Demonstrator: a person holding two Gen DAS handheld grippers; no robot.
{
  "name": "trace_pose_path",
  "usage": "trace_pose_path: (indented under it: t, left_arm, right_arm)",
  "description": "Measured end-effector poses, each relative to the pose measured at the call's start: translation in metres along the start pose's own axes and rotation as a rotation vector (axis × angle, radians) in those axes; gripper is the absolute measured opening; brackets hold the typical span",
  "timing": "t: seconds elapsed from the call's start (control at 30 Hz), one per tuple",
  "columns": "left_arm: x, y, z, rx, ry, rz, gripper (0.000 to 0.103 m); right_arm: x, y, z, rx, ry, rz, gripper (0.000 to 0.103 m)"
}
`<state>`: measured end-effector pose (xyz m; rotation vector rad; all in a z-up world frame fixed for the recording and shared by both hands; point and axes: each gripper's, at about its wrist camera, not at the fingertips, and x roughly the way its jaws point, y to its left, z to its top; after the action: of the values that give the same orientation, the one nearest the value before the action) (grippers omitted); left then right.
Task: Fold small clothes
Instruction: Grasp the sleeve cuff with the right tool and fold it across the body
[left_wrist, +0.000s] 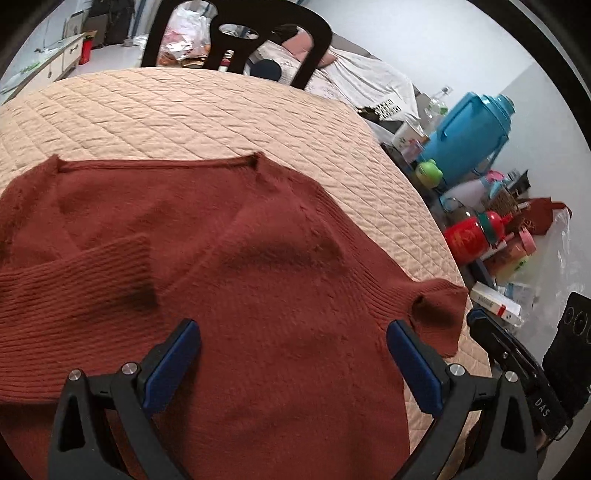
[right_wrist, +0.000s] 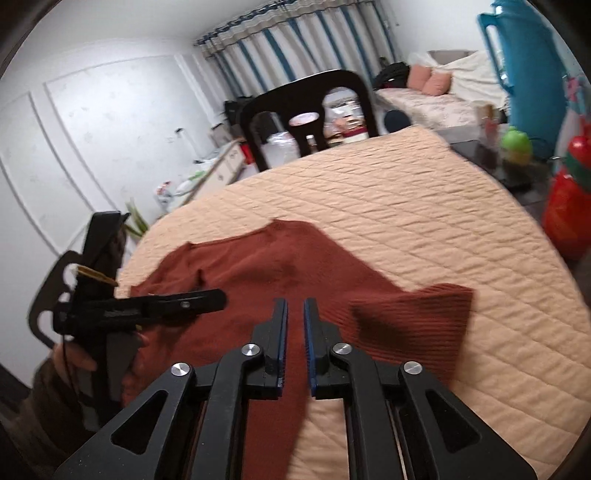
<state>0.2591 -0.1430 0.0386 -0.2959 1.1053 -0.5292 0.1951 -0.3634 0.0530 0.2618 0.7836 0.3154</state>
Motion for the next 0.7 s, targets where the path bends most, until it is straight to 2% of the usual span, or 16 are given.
trace_pose_path:
  t: [0.03, 0.1, 0.33, 0.43, 0.53, 0.63, 0.67, 0.7]
  left_arm:
    - [0.0, -0.003, -0.001, 0.011, 0.001, 0.0, 0.102]
    - [0.002, -0.007, -0.003, 0.022, 0.008, -0.001, 0.102]
    - [0.004, -0.015, -0.006, 0.036, 0.025, -0.006, 0.102]
    - [0.005, -0.017, -0.007, 0.039, 0.032, -0.008, 0.102]
    - [0.005, -0.016, -0.008, 0.031, 0.04, -0.019, 0.102]
    - [0.004, -0.017, -0.008, 0.034, 0.04, -0.017, 0.102]
    - [0.005, -0.017, -0.008, 0.032, 0.041, -0.02, 0.102]
    - [0.005, -0.017, -0.008, 0.029, 0.043, -0.024, 0.102]
  right_arm:
    - [-0.004, -0.001, -0.003, -0.021, -0.004, -0.023, 0.027]
    - [-0.007, -0.001, -0.01, -0.068, -0.007, -0.071, 0.046]
    - [-0.01, 0.009, -0.038, -0.286, 0.018, -0.174, 0.047]
    - [0.002, 0.02, -0.046, -0.39, 0.026, -0.272, 0.047]
    - [0.013, 0.026, -0.049, -0.455, 0.048, -0.317, 0.047]
    - [0.023, 0.028, -0.052, -0.519, 0.048, -0.418, 0.047]
    - [0.023, 0.027, -0.053, -0.52, 0.046, -0.429, 0.047]
    - [0.024, 0.025, -0.053, -0.518, 0.043, -0.435, 0.043]
